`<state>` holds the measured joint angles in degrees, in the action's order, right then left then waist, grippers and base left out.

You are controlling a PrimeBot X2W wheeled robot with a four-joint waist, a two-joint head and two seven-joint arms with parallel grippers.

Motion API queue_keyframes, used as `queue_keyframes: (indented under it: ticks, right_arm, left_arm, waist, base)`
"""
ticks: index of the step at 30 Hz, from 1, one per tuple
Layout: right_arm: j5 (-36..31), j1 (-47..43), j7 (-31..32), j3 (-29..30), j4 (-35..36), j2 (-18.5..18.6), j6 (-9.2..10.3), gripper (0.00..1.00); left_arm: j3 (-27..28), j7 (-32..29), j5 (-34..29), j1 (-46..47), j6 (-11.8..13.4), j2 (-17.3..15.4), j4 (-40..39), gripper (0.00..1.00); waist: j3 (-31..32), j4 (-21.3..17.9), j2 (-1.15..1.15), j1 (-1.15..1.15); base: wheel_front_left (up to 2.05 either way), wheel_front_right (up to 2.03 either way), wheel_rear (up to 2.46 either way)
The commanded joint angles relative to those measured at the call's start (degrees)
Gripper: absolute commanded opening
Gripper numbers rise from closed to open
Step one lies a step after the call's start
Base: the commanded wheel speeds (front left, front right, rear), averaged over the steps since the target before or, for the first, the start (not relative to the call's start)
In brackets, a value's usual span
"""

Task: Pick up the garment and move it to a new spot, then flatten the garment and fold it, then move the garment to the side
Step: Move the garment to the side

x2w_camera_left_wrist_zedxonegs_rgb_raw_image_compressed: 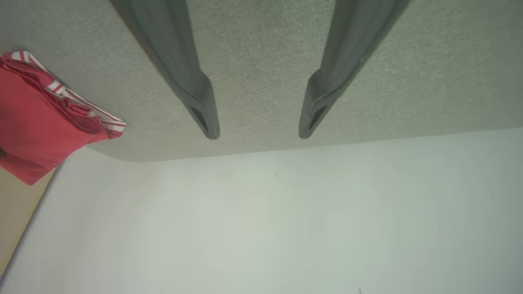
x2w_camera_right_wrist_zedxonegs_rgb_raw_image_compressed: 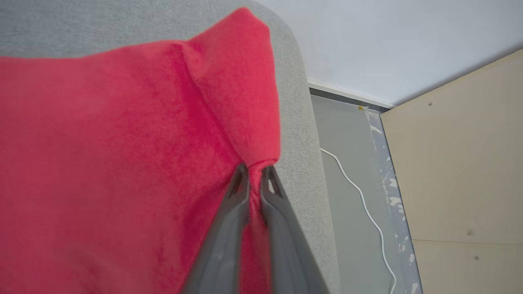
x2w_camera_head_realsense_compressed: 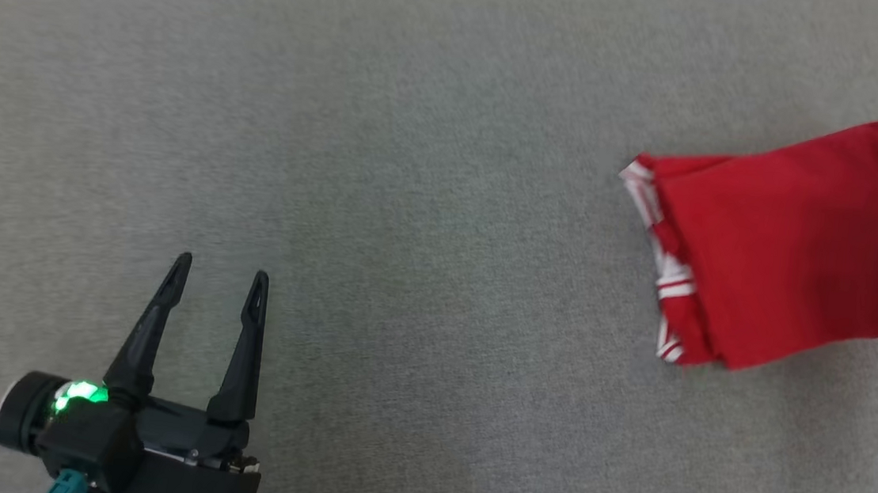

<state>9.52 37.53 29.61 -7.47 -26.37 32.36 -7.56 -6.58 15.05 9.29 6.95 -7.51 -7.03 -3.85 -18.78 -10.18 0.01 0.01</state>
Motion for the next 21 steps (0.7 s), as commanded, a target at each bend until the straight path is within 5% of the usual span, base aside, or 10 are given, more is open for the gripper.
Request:
queue_keyframes:
  ticks: [1,21]
  right_arm:
    - [-1.4,1.2,-1.6,1.3,-0.5,1.4,0.16,0.00]
    - [-9.6,3.9,-13.3,4.7,-1.4,5.1,0.16,0.00]
  left_arm:
    - [-0.3,0.2,-0.7,1.3,0.1,-1.0,-1.2,1.00]
    - [-1.7,0.2,-1.2,4.5,0.1,-4.7,-4.4,1.00]
  waist:
    - [-5.1,-4.1,-0.01,-0.01]
    - [-10.4,-5.9,-0.01,-0.01]
  base:
    - [0.00,0.00,0.00]
    - [0.00,0.00,0.00]
